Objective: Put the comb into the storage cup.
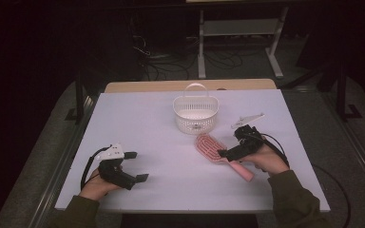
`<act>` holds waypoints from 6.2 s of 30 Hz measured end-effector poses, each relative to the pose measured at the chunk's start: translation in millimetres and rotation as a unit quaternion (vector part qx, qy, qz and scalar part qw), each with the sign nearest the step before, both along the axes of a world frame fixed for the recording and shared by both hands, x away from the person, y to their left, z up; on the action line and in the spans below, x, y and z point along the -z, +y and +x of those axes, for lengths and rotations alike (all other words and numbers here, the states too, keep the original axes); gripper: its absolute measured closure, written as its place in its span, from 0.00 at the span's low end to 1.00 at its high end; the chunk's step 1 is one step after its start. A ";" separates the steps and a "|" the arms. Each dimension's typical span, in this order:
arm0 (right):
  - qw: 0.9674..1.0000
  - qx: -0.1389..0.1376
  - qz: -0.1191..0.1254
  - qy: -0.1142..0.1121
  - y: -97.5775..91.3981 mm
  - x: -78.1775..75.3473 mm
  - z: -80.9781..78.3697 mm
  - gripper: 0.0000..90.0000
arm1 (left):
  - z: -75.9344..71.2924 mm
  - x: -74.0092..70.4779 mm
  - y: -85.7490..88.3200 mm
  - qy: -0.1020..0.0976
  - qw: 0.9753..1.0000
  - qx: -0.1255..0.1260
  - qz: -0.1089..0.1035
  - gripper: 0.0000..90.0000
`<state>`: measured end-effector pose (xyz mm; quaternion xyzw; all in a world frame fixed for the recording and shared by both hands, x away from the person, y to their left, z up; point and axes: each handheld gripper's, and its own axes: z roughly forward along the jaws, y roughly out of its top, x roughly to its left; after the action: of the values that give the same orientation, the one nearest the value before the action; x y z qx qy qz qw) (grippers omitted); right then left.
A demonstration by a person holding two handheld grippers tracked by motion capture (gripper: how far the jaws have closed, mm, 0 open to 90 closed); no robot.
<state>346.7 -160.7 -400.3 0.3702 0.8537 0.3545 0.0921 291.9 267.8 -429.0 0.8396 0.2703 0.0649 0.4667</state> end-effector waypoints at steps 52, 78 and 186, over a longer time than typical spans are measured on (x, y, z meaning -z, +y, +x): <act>0.995 -0.020 -0.087 0.049 11.4 27.2 -9.5 0.01 | -0.7 -0.2 1.0 0.001 1.000 -0.003 -0.004 0.00; 0.993 -0.021 -0.095 0.072 9.5 26.6 -13.2 0.30 | -1.3 -0.9 1.5 0.000 1.000 -0.003 -0.004 0.01; 0.995 -0.083 -0.049 0.035 4.1 10.2 -18.8 0.77 | 1.6 -4.4 1.1 0.008 1.000 -0.013 -0.015 0.00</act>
<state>327.9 -156.6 -410.6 0.3051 0.9005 0.3058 0.0502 293.5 268.9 -424.6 0.8294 0.2858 0.0605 0.4763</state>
